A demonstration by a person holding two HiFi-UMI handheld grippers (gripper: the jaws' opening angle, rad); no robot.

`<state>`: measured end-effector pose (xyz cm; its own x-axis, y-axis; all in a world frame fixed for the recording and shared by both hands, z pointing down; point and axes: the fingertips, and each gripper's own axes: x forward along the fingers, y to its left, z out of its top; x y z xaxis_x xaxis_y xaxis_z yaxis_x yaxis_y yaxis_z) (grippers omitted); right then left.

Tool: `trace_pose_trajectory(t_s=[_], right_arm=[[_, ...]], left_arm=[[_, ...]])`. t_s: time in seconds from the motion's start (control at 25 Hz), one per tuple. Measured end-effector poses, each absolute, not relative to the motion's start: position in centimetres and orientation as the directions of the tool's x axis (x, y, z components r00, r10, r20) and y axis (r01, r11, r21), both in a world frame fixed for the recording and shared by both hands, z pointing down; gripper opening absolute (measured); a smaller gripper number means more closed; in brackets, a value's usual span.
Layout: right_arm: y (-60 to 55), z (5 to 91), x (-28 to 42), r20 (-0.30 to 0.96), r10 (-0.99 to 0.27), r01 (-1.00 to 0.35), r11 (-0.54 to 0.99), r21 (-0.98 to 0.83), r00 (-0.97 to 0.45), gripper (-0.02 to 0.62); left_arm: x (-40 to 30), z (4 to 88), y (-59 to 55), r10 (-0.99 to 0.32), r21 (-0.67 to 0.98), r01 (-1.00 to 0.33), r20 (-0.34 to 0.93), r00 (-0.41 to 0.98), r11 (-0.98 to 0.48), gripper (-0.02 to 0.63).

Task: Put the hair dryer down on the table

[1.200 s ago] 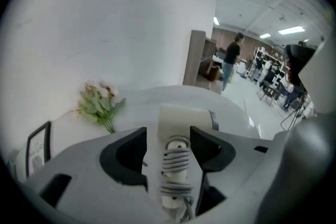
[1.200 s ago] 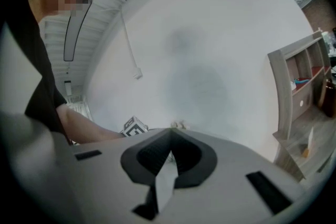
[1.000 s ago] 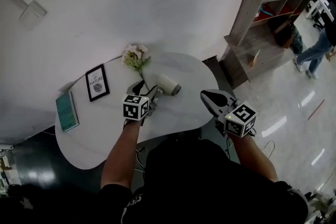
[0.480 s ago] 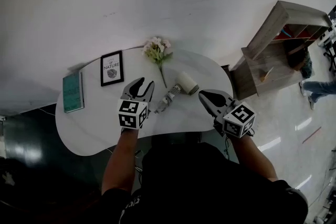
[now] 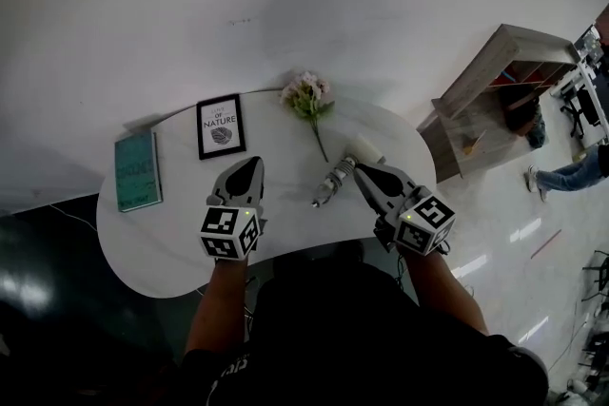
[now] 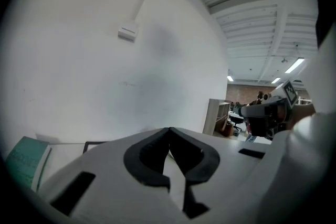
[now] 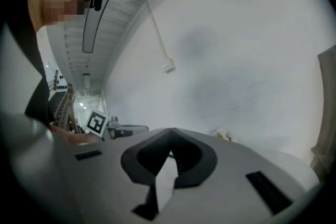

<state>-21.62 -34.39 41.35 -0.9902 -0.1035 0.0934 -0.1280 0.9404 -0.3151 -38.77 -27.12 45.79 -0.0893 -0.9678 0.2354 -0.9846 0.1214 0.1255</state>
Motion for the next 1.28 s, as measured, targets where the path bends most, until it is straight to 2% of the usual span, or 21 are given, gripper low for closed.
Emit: trace_pose_trajectory(t_s=[0.2, 0.44, 0.56, 0.8, 0.92, 1.08, 1.28], right_arm=[[-31.3, 42.1, -22.7, 0.12, -0.186, -0.215, 0.926, -0.311, -0.975, 0.005], [-30.0, 39.3, -22.0, 0.052, -0.256, -0.261, 0.931, -0.255, -0.965, 0.005], [-30.2, 36.9, -21.4, -0.007, -0.257, -0.249, 0.943, -0.219, -0.966, 0.005], [-31.4, 33.3, -18.9, -0.025, -0.218, -0.218, 0.976, -0.031, -0.976, 0.003], [-32.9, 31.6, -17.4, -0.044, -0.219, -0.22, 0.976, 0.006, -0.975, 0.003], [-34.6, 30.4, -15.6, -0.056, -0.225, -0.227, 0.974, 0.028, -0.973, 0.003], [-36.0, 31.9, -13.5, -0.048, -0.247, -0.247, 0.969, -0.01, -0.968, 0.003]], left_arm=[[-40.1, 44.4, -24.4, -0.984, 0.106, -0.994, 0.176, -0.014, 0.034, 0.008], [-39.7, 42.7, -22.6, -0.992, 0.045, -0.999, 0.118, 0.035, -0.03, 0.008], [-39.5, 41.4, -22.1, -0.996, 0.022, -0.999, 0.077, 0.043, -0.041, 0.008], [-39.6, 37.0, -23.0, -0.999, -0.141, -0.99, 0.03, 0.02, -0.025, 0.009], [-38.5, 34.5, -24.3, -0.998, -0.176, -0.982, -0.019, 0.067, -0.063, 0.009], [-36.4, 33.7, -26.0, -0.996, -0.135, -0.987, -0.003, 0.089, -0.087, 0.008], [-34.6, 33.8, -26.8, -0.998, 0.014, -0.999, -0.059, 0.037, -0.038, 0.008]])
